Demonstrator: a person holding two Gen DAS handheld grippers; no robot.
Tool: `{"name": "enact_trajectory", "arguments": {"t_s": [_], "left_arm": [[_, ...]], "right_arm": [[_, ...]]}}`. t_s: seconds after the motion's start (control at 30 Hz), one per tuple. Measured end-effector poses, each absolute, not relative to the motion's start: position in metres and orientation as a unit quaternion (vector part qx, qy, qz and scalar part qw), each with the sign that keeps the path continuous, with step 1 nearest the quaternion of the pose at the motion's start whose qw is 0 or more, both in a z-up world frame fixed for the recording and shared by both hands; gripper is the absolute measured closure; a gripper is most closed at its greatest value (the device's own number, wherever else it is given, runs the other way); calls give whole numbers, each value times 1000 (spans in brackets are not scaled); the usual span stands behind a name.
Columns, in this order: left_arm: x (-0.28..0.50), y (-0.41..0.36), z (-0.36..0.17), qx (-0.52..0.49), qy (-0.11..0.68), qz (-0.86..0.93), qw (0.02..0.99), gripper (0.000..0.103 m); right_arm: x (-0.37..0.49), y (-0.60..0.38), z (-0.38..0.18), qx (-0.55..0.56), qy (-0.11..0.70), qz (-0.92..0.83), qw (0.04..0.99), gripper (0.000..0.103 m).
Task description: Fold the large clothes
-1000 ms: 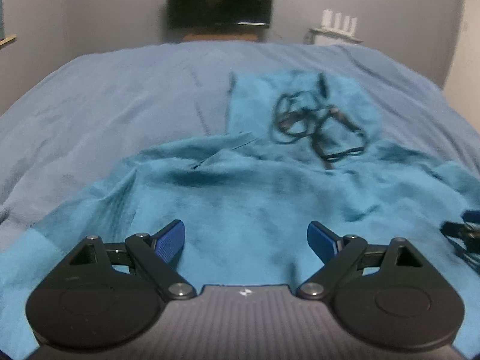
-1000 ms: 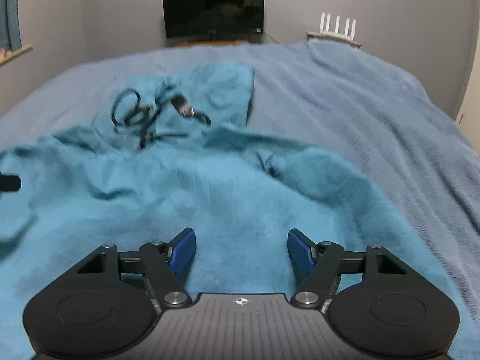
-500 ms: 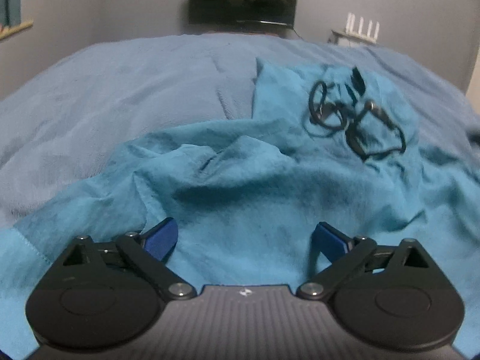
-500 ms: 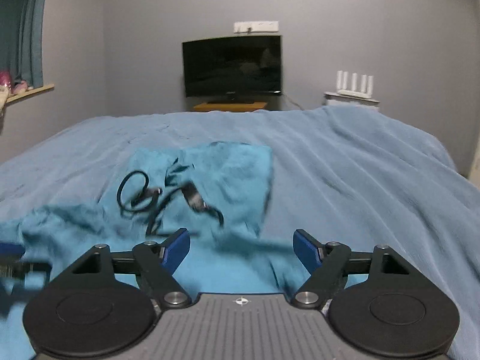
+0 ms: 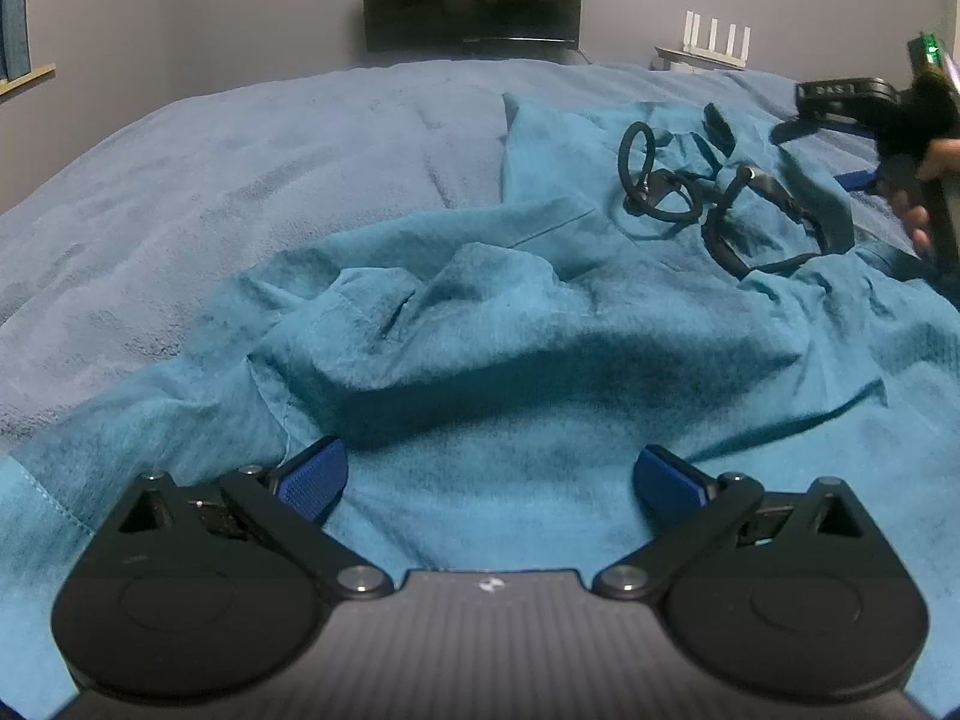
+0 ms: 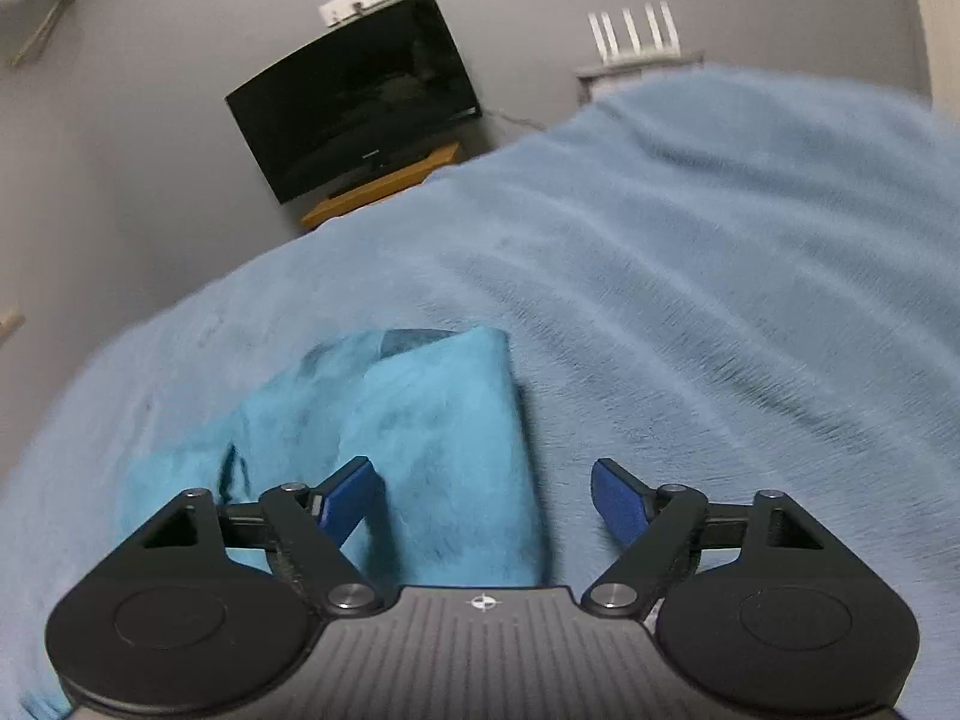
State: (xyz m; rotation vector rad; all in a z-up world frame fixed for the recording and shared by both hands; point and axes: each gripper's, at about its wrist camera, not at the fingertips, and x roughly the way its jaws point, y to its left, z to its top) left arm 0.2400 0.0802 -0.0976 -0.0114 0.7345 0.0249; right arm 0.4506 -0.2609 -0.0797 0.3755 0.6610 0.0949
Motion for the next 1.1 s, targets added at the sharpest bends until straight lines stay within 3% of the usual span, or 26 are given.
{"name": "enact_trajectory", "arguments": {"t_s": [0.07, 0.1, 0.13, 0.2, 0.23, 0.37, 0.6, 0.9, 1.1], "left_arm": [[241, 82, -100, -12, 357, 11, 934, 0], [241, 83, -100, -16, 356, 10, 934, 0], [241, 85, -101, -20, 355, 10, 935, 0], [240, 87, -101, -27, 353, 10, 935, 0], [240, 88, -101, -30, 353, 10, 935, 0], [234, 93, -98, -44, 344, 6, 938, 0], [223, 106, -93, -84, 322, 4, 943, 0], [189, 126, -69, -139, 298, 45, 943, 0], [150, 161, -25, -253, 228, 55, 938, 0]], "right_arm": [[461, -265, -86, 220, 336, 63, 914, 21], [465, -266, -89, 238, 341, 78, 906, 41], [467, -267, -90, 249, 342, 93, 901, 70], [462, -263, -84, 238, 333, 110, 906, 95], [457, -263, -79, 237, 320, 123, 909, 99], [419, -271, -49, 245, 259, 193, 914, 100], [281, -271, 0, 137, 188, 291, 928, 101], [95, -231, -18, -108, 207, 336, 912, 101], [27, -227, -41, -152, 237, 317, 906, 101]]}}
